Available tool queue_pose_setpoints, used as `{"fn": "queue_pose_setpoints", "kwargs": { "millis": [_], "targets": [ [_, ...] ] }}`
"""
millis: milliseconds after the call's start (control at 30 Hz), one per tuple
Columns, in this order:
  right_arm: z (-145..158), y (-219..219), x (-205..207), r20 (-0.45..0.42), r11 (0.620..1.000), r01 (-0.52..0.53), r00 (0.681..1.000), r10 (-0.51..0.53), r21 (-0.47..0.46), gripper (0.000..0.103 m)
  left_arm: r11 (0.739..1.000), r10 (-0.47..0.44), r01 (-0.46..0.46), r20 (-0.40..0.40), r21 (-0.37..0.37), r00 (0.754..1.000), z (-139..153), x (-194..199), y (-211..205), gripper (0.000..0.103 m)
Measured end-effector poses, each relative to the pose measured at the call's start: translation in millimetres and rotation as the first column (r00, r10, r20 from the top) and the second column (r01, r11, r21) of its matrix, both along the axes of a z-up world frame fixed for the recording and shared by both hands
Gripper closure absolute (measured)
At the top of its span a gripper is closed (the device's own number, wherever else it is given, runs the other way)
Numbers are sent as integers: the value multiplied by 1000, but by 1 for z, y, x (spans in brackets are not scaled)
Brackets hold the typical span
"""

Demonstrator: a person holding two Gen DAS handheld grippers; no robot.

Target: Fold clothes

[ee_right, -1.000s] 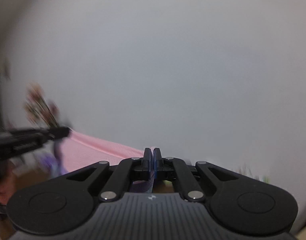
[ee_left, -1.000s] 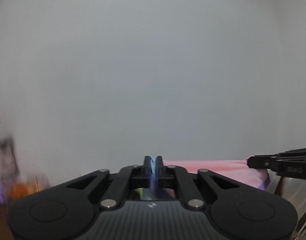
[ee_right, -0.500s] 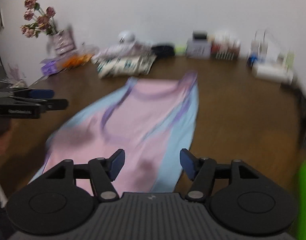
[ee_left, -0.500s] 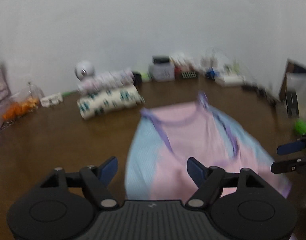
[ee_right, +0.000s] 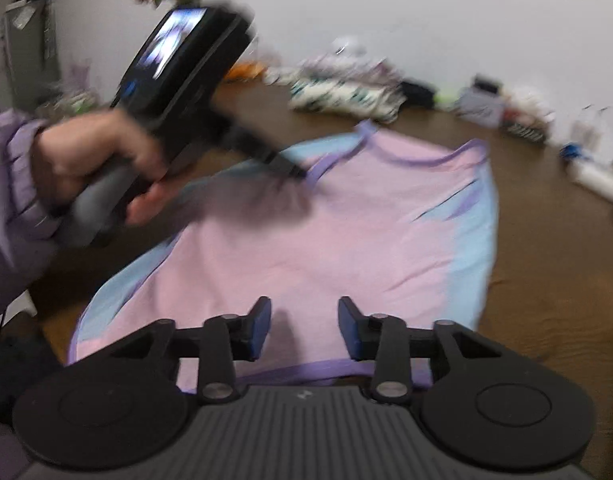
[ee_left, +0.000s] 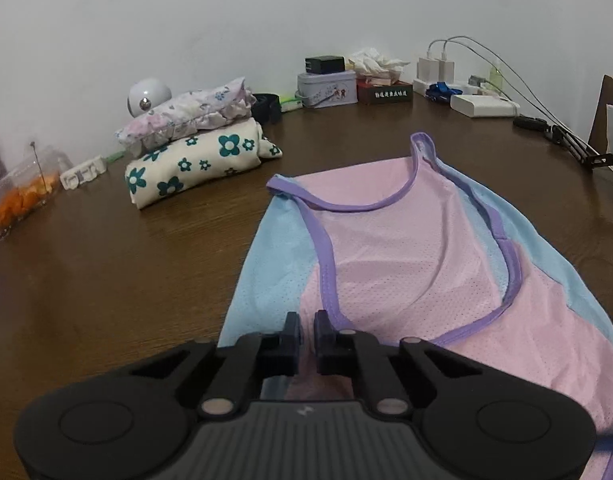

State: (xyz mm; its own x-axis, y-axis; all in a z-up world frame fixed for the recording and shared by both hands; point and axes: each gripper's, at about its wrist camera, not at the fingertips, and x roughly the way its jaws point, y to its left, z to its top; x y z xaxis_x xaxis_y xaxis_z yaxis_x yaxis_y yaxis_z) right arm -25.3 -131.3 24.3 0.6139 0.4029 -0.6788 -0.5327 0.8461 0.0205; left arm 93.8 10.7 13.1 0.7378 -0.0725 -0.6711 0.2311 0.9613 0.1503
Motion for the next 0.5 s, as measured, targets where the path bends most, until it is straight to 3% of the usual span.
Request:
{"fn": "queue_pose_setpoints", "kwargs": {
  "millis": [133,267,367,500],
  "targets": [
    [-2,-7,6,-35,999,-43,998,43,15,74,994,93,-95,39,61,995,-4,-10,22,101],
    [2,-20,20,-59,999,-46,997,45,-17,90,988,151,-152,27,40,988,-2,-41,49,101],
    [6,-21,39,-52,994,-7,999,1,-109,92,983,184,-184,5,0,983,1,-84,57,101],
    [3,-17,69,28,968,93,996,-89,-232,86,988,105,-109,-38,-106,994,6,-157,42,100]
  ]
}}
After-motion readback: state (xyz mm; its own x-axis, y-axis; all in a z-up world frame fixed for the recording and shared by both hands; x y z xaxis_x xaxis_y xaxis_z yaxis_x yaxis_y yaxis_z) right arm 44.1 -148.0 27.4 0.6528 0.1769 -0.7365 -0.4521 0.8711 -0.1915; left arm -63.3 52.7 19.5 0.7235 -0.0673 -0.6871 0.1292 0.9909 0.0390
